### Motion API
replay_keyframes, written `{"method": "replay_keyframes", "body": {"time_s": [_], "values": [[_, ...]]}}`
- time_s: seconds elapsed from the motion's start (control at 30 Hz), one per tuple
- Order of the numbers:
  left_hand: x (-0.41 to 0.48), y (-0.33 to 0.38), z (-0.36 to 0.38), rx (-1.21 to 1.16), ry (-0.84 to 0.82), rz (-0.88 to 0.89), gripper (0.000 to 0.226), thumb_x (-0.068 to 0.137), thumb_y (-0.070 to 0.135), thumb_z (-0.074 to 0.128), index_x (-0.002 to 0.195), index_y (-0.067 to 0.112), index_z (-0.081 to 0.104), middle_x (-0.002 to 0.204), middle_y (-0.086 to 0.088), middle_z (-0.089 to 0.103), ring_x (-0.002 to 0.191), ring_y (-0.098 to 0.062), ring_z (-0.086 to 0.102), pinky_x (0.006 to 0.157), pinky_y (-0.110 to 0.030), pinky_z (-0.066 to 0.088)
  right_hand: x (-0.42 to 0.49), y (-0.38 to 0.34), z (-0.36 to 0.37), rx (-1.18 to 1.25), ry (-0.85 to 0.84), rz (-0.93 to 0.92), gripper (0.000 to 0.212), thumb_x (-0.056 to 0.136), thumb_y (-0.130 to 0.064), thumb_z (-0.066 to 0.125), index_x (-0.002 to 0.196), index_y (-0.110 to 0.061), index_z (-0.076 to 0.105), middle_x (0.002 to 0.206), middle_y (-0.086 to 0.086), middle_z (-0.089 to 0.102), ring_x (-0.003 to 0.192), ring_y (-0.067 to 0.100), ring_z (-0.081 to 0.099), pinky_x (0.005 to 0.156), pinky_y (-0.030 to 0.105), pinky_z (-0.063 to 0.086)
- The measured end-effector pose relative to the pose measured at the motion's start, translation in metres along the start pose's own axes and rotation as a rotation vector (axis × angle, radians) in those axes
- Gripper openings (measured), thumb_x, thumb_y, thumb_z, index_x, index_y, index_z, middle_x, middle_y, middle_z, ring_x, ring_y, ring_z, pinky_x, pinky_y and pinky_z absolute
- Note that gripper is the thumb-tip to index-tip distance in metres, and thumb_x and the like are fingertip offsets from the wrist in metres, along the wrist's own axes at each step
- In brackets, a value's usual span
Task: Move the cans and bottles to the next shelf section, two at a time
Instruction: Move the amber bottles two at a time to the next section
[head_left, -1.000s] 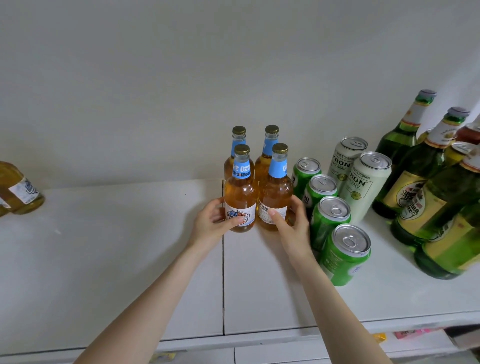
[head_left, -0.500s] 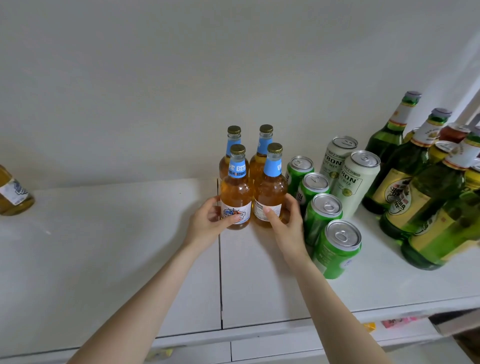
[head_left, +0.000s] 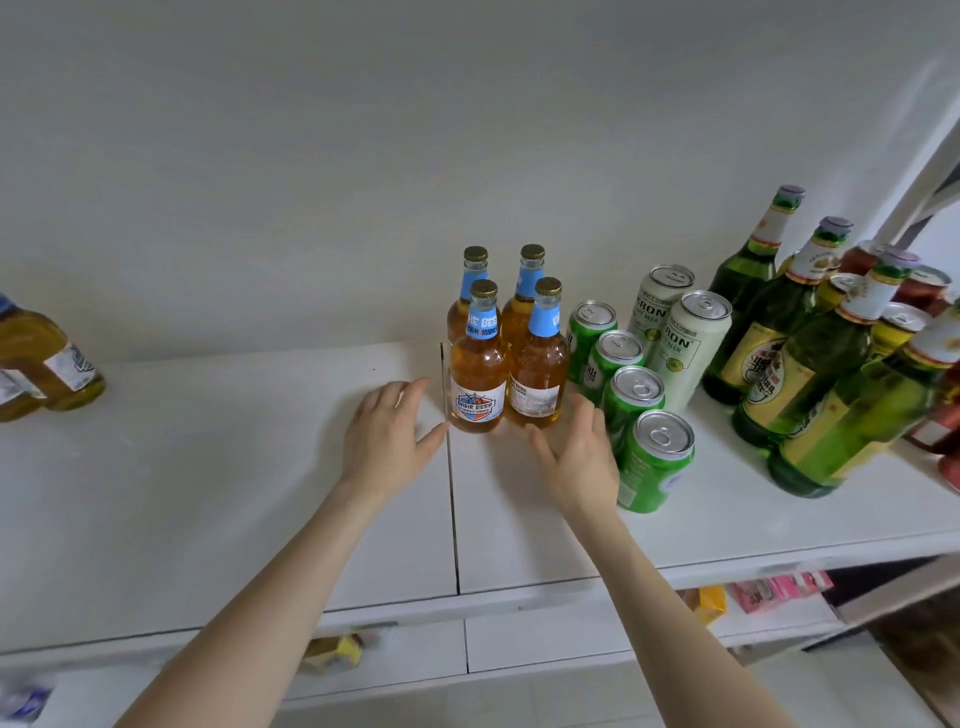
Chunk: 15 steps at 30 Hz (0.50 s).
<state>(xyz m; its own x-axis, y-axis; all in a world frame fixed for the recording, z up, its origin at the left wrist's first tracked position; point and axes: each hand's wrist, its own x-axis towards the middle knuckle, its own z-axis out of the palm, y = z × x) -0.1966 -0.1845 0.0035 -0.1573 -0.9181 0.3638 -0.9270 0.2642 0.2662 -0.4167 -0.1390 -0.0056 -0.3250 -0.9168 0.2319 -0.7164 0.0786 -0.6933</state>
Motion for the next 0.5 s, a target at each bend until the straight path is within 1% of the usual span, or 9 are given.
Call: {"method": "replay_keyframes", "body": {"time_s": [0.07, 0.13, 0.17, 0.3, 0.4, 0.5], "values": [[-0.009, -0.004, -0.004, 0.11, 0.005, 0.031, 0.06, 0.083, 0.044, 0.067, 0.131, 0.009, 0.058, 0.125, -0.016, 0.063, 0.117, -0.038, 0.057, 0.099, -0.047, 0.047, -0.011, -0.001, -0.005, -0.118, 0.008, -0.068, 0.059, 0.085, -0.03, 0.071, 0.133, -0.006, 0.049, 0.124, 0.015, 0.055, 0.108, 0.039, 0.055, 0.074, 0.043, 0.05], [-0.02, -0.003, -0.01, 0.195, 0.004, 0.04, 0.062, 0.081, 0.043, 0.072, 0.131, 0.009, 0.059, 0.13, -0.019, 0.061, 0.123, -0.04, 0.054, 0.105, -0.052, 0.042, -0.022, -0.001, -0.01, -0.257, 0.016, -0.129, 0.063, 0.081, -0.032, 0.075, 0.132, -0.005, 0.051, 0.122, 0.016, 0.058, 0.103, 0.04, 0.058, 0.072, 0.045, 0.052], [-0.026, -0.003, -0.013, 0.227, 0.006, 0.049, 0.064, 0.08, 0.043, 0.074, 0.131, 0.009, 0.059, 0.131, -0.021, 0.06, 0.126, -0.04, 0.053, 0.106, -0.055, 0.041, -0.028, -0.002, -0.013, -0.318, 0.019, -0.153, 0.066, 0.08, -0.035, 0.075, 0.134, -0.005, 0.051, 0.126, 0.015, 0.058, 0.105, 0.039, 0.059, 0.074, 0.046, 0.052], [-0.057, -0.003, -0.028, 0.299, 0.007, 0.058, 0.066, 0.082, 0.045, 0.07, 0.137, 0.012, 0.054, 0.142, -0.02, 0.053, 0.135, -0.039, 0.045, 0.111, -0.058, 0.032, -0.053, -0.009, -0.025, -0.483, -0.002, -0.231, 0.077, 0.083, -0.046, 0.07, 0.146, -0.011, 0.043, 0.149, 0.014, 0.047, 0.131, 0.036, 0.049, 0.094, 0.049, 0.048], [-0.083, -0.005, -0.044, 0.342, -0.021, 0.05, 0.067, 0.087, 0.05, 0.061, 0.144, 0.016, 0.047, 0.15, -0.018, 0.044, 0.142, -0.036, 0.035, 0.116, -0.058, 0.024, -0.075, -0.016, -0.033, -0.552, -0.019, -0.271, 0.08, 0.083, -0.049, 0.069, 0.148, -0.012, 0.039, 0.154, 0.014, 0.041, 0.139, 0.035, 0.043, 0.101, 0.05, 0.043], [-0.112, -0.007, -0.063, 0.36, -0.043, 0.042, 0.067, 0.091, 0.052, 0.053, 0.148, 0.02, 0.039, 0.157, -0.016, 0.033, 0.147, -0.034, 0.025, 0.118, -0.058, 0.016, -0.102, -0.025, -0.041, -0.616, -0.067, -0.287, 0.083, 0.088, -0.054, 0.061, 0.154, -0.018, 0.027, 0.161, 0.011, 0.029, 0.147, 0.032, 0.029, 0.113, 0.052, 0.031]]}}
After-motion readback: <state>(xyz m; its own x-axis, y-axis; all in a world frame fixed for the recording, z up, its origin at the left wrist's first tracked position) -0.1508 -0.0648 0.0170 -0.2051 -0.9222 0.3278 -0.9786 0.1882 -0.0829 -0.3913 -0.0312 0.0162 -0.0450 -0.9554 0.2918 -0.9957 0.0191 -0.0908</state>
